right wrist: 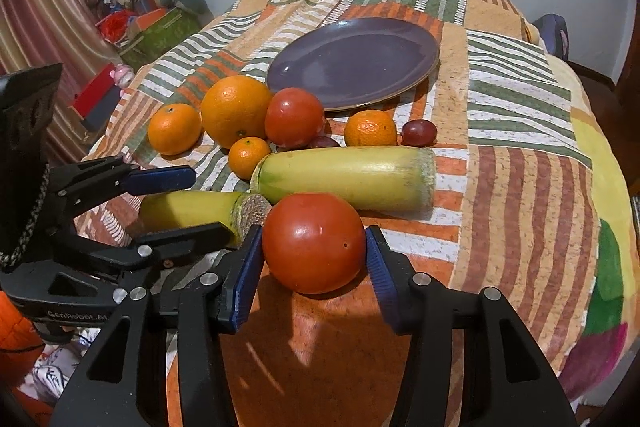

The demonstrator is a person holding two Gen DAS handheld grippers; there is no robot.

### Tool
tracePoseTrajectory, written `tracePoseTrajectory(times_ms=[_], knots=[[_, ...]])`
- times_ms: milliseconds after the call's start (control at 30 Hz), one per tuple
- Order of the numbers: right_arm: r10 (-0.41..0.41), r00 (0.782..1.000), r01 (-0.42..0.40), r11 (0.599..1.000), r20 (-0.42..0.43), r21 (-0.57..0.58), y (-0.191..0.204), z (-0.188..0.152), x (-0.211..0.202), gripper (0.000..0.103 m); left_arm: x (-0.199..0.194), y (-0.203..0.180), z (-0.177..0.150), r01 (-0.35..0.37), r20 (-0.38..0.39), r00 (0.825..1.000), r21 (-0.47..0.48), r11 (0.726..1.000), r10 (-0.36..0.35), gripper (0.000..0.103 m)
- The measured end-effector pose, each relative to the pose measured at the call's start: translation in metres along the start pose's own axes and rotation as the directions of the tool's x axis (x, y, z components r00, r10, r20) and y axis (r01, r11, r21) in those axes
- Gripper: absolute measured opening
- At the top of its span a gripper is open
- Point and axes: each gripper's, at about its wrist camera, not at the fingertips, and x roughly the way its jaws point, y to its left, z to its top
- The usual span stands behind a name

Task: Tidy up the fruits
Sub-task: 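Grasp the yellow squash with the left gripper while the right gripper grasps the large red tomato, then carry the squash with the left gripper while the right gripper carries the tomato to the plate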

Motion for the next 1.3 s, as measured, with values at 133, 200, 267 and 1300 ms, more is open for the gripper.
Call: tracePoseTrajectory(times_ms=[133,200,267,1300], knots=[[-0.016,1.0,0.016,1.0,0.014,0.006,-0.001,-0.002,-0.009,0.047,-0.008,0.0,-0.003,0.01,-0.006,1.0,0.0,1.0,-0.01,0.051],[-0.025,0.999,0.025,1.0,0.023,0.009,-0.003,-0.005,-0.015,0.047,-0.012,-0.002,-0.004,0.019,-0.014,1.0,0.013,1.0,-0.018,0.05],[-0.03,0.999,0.03,0.999,0.029,0.012,-0.003,-0.006,-0.019,0.047,-0.011,-0.008,-0.005,0.006,-0.022,1.0,0.048,0.999,-0.005,0.05],[-0.015,0.996,0.012,0.999,0.093,0.034,-0.003,-0.017,-0.039,0.047,-0.01,0.032,-0.029,-0.051,-0.218,0.976,-0.112,0.992,0.025,0.04]])
